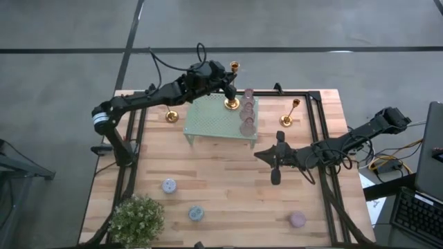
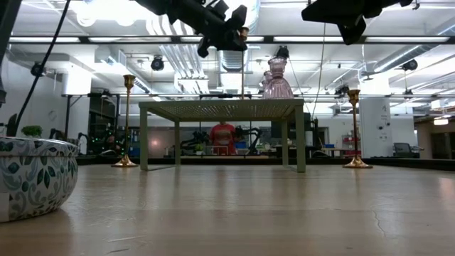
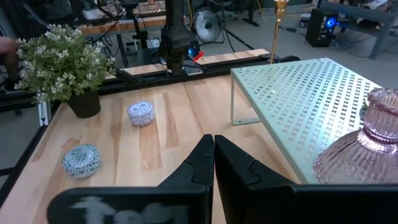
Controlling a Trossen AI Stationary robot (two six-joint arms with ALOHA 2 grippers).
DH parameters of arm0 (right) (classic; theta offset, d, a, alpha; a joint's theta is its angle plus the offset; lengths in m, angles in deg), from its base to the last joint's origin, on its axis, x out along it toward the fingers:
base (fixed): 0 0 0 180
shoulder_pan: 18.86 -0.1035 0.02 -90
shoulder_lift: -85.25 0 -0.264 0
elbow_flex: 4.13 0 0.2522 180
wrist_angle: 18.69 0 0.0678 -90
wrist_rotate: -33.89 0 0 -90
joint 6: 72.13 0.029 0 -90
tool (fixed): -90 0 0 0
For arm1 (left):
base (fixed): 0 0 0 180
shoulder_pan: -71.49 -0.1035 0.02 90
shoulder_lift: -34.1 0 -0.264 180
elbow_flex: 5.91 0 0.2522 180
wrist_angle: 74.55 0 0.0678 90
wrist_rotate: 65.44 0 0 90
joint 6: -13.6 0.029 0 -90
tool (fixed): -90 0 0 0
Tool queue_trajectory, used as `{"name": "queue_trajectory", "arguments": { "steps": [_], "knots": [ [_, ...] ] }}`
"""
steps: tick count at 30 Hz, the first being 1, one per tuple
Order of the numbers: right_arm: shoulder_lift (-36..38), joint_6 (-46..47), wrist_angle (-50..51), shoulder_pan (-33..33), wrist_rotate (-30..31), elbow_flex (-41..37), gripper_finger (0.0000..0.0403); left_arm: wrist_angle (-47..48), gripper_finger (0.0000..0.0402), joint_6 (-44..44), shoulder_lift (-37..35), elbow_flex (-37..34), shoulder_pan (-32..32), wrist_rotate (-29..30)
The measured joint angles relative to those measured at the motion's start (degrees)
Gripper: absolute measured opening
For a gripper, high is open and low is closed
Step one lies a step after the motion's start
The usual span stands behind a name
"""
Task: Pick & Place candle stick holders
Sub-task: Put the bottom left gold candle holder on the shelf
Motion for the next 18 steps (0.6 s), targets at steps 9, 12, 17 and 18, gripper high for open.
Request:
{"name": "queue_trajectory", "arguments": {
  "steps": [9, 12, 17, 18],
  "knots": [
    [0.00, -0.11, -0.04, 0.00, 0.00, 0.00, 0.0008, -0.55, 0.0035, 0.82, -0.18, -0.97, 0.00, -0.01],
    [0.00, -0.07, -0.09, 0.00, 0.00, 0.00, 0.0008, -0.74, 0.0037, 0.10, -0.27, -1.49, 0.04, -0.01],
    [0.00, -0.10, -0.11, 0.00, 0.00, 0.00, 0.0008, -0.70, 0.0037, -0.08, -0.30, -1.68, 0.04, -0.01],
    [0.00, -0.12, -0.11, 0.00, 0.00, 0.00, 0.0008, -0.63, 0.0038, 0.15, -0.30, -1.68, 0.04, -0.01]
  ]
}}
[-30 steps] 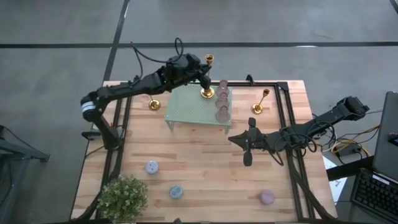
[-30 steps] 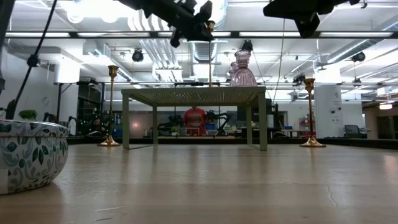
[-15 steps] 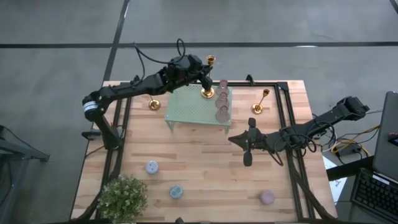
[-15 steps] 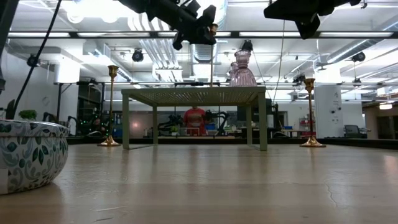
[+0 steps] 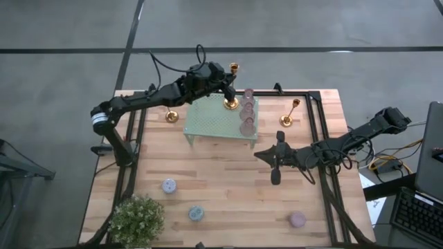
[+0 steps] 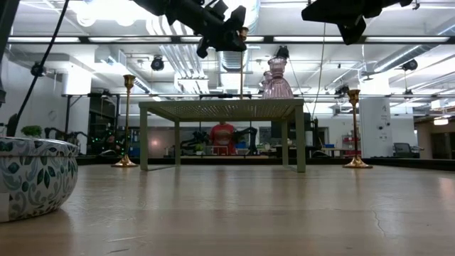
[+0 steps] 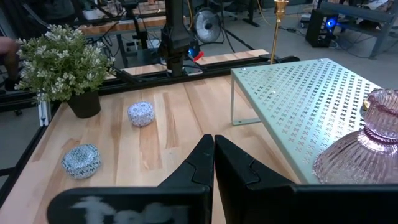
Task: Pick & Place candle stick holders
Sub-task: Put the bottom left gold candle holder on the shelf, then put the left gold candle holder on the shelf aligned with the other gold candle holder
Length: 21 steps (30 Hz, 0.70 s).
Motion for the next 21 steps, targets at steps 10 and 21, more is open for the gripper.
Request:
{"name": "queue_trajectory", "arguments": {
  "steps": [10, 21],
  "knots": [
    [0.00, -0.02, 0.02, 0.00, 0.00, 0.00, 0.0008, 2.10, 0.0062, 0.88, 0.24, -0.34, -0.04, -0.67],
    [0.00, -0.02, 0.06, 0.00, 0.00, -0.09, 0.0008, 8.45, 0.0133, 1.90, -0.79, -0.33, 0.25, -1.75]
  ]
}}
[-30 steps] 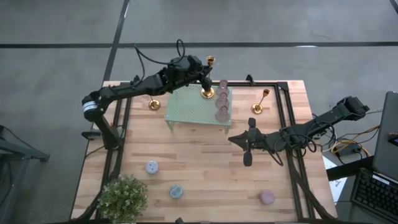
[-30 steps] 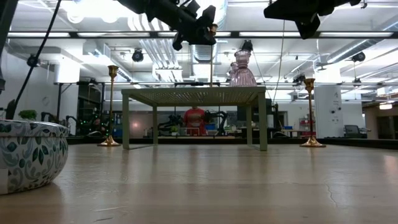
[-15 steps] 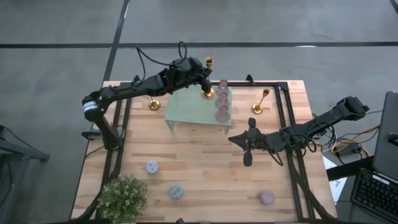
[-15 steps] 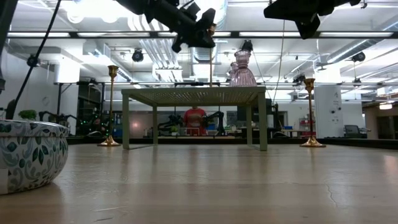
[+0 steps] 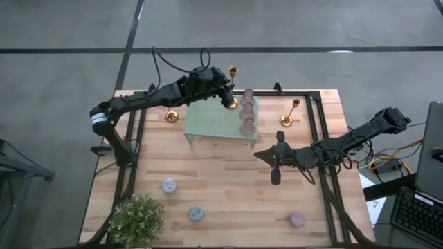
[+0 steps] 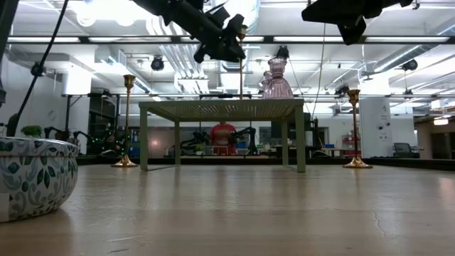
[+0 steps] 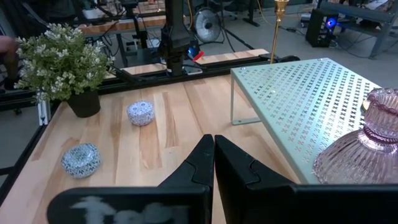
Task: Pick & Place candle stick holders
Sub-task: Put the left gold candle holder on the shelf aligned with the other gold candle holder
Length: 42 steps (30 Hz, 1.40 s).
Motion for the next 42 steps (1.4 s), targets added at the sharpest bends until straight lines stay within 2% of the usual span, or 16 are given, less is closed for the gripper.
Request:
{"name": "queue_trajectory", "arguments": {
  "steps": [8, 12, 15, 20, 31, 38, 42],
  "knots": [
    [0.02, 0.15, 0.08, 0.00, -0.02, -0.02, 0.0008, 10.31, 0.0173, 0.29, -3.20, 0.09, 0.63, -1.06],
    [0.02, 0.42, 0.11, 0.00, -0.07, -0.02, 0.0008, 18.23, 0.0179, 0.33, -4.87, 0.07, 1.32, -1.18],
    [0.02, 0.48, 0.21, 0.00, -0.08, -0.02, 0.0008, 20.82, 0.0179, 0.10, -6.92, -1.72, 1.91, -0.71],
    [0.02, 1.42, 0.28, -0.02, -0.48, -0.27, 0.0008, 20.09, 0.0179, -0.94, -13.34, -8.91, 3.88, 3.34],
    [0.02, 1.66, 0.04, -0.02, -0.44, -0.55, 0.0008, 18.71, 0.0178, -10.43, -34.58, -30.26, 5.50, 14.98],
    [0.02, 1.68, -0.63, 0.00, -0.43, -0.55, 0.0008, 19.78, 0.0177, -11.96, -44.39, -38.84, 5.52, 16.00],
    [0.02, 1.68, -0.68, 0.00, -0.42, -0.55, 0.0008, 26.57, 0.0177, -12.01, -46.79, -40.24, 5.52, 16.91]
  ]
}}
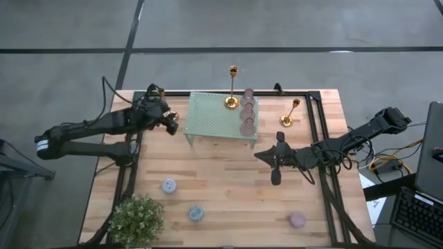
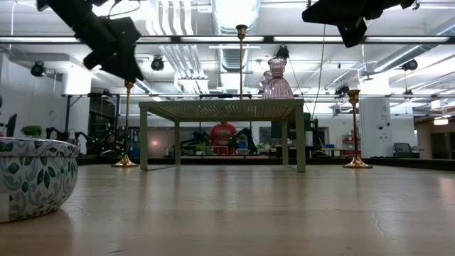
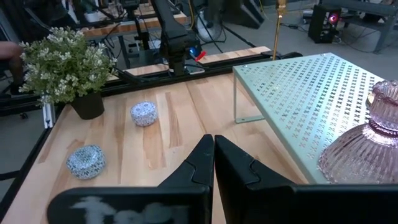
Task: Pick & Place candle stick holders
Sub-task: Put the left gold candle holder on the shelf aligned with the other gold candle holder
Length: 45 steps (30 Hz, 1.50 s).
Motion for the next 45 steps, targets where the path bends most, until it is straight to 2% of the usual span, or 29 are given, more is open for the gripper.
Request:
{"name": "queue_trajectory", "arguments": {
  "steps": [6, 11, 17, 23, 31, 39, 45],
  "knots": [
    [0.00, 0.00, 0.00, 0.00, 0.02, 0.00, 0.0008, 11.11, 0.0177, -5.10, -0.30, 0.09, -0.09, 9.71],
    [0.00, 0.00, -0.01, 0.00, 0.15, 0.00, 0.0008, 11.15, 0.0177, -8.79, 0.01, -0.49, -0.57, 14.84],
    [0.00, 0.00, -0.15, 0.00, 0.17, 0.00, 0.0008, 5.89, 0.0177, -7.74, 1.56, -1.52, -3.06, 14.38],
    [0.00, 0.00, -0.20, 0.02, 0.17, 0.00, 0.0008, 4.87, 0.0177, -7.28, 4.45, -2.95, -7.26, 13.93],
    [0.00, -0.45, -0.20, 0.00, 0.15, 0.00, 0.0008, -3.28, 0.0177, -4.31, 6.19, -3.45, -8.90, 13.63],
    [0.00, -0.66, -0.20, 0.02, 0.13, -0.11, 0.0008, -6.37, 0.0177, -2.23, 7.76, -3.60, -12.99, 13.55],
    [0.00, -0.66, -0.20, 0.01, 0.01, -0.11, 0.0008, -9.89, 0.0176, 1.17, 8.90, -3.62, -14.34, 9.35]
  ]
}}
